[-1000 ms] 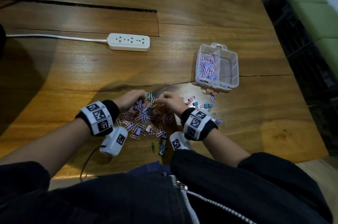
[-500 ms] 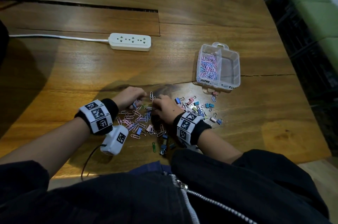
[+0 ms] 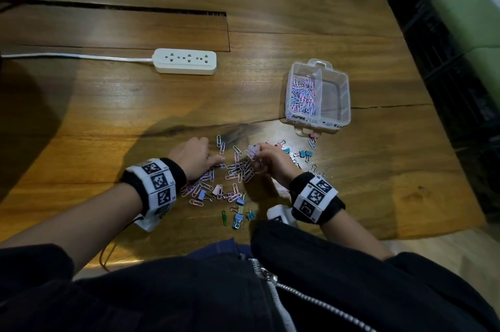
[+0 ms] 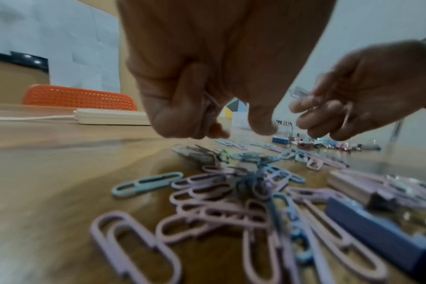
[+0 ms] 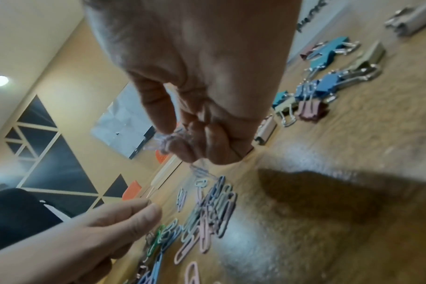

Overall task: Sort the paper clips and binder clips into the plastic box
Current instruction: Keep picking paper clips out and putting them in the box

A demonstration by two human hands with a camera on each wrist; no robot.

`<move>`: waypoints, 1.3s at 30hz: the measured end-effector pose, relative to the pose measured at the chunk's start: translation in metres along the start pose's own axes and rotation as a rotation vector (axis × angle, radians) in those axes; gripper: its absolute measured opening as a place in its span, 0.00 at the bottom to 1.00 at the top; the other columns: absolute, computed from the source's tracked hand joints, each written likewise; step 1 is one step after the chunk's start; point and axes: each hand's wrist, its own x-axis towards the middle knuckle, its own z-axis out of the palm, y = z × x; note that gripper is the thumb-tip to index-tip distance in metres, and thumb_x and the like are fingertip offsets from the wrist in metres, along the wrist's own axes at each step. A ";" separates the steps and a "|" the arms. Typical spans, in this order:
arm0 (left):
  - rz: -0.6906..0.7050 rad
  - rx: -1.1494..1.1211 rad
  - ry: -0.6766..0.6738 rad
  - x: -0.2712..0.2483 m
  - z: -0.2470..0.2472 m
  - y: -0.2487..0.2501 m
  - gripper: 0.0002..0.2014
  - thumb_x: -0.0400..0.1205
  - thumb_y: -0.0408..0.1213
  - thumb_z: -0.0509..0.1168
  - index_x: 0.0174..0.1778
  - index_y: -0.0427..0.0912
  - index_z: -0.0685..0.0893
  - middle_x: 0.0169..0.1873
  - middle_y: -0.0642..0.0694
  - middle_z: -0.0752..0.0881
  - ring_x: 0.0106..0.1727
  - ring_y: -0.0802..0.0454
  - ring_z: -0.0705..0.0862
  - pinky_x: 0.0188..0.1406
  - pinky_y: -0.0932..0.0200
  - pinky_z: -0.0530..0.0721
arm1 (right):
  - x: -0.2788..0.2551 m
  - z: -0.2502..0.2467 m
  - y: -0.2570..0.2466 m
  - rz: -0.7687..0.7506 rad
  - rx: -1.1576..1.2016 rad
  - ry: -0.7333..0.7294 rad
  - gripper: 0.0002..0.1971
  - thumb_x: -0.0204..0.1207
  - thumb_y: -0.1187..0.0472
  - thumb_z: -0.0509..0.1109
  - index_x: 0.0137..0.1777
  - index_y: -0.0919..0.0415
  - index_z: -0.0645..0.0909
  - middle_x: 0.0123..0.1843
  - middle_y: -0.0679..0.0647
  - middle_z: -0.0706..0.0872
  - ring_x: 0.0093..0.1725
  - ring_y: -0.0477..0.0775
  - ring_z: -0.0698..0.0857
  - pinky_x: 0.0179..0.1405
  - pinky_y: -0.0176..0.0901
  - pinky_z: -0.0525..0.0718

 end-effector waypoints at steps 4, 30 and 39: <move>0.018 0.162 -0.038 0.002 0.006 0.006 0.26 0.80 0.59 0.55 0.56 0.37 0.74 0.50 0.42 0.79 0.46 0.49 0.78 0.42 0.58 0.79 | -0.001 0.001 0.001 0.089 0.142 0.050 0.14 0.75 0.68 0.50 0.28 0.56 0.63 0.14 0.43 0.67 0.15 0.42 0.63 0.14 0.30 0.62; -0.072 -1.325 -0.253 0.088 -0.096 0.187 0.17 0.85 0.46 0.53 0.59 0.36 0.76 0.43 0.42 0.75 0.31 0.55 0.82 0.28 0.65 0.78 | 0.050 -0.106 -0.093 -0.052 -0.311 0.570 0.09 0.71 0.64 0.58 0.38 0.58 0.80 0.32 0.51 0.77 0.38 0.55 0.78 0.44 0.52 0.79; 0.169 -0.875 -0.308 0.096 -0.099 0.160 0.15 0.84 0.42 0.56 0.63 0.41 0.76 0.54 0.44 0.78 0.47 0.53 0.76 0.41 0.63 0.80 | -0.006 -0.102 -0.076 -0.138 -0.300 0.433 0.13 0.77 0.72 0.58 0.35 0.55 0.72 0.37 0.51 0.78 0.35 0.48 0.78 0.33 0.36 0.78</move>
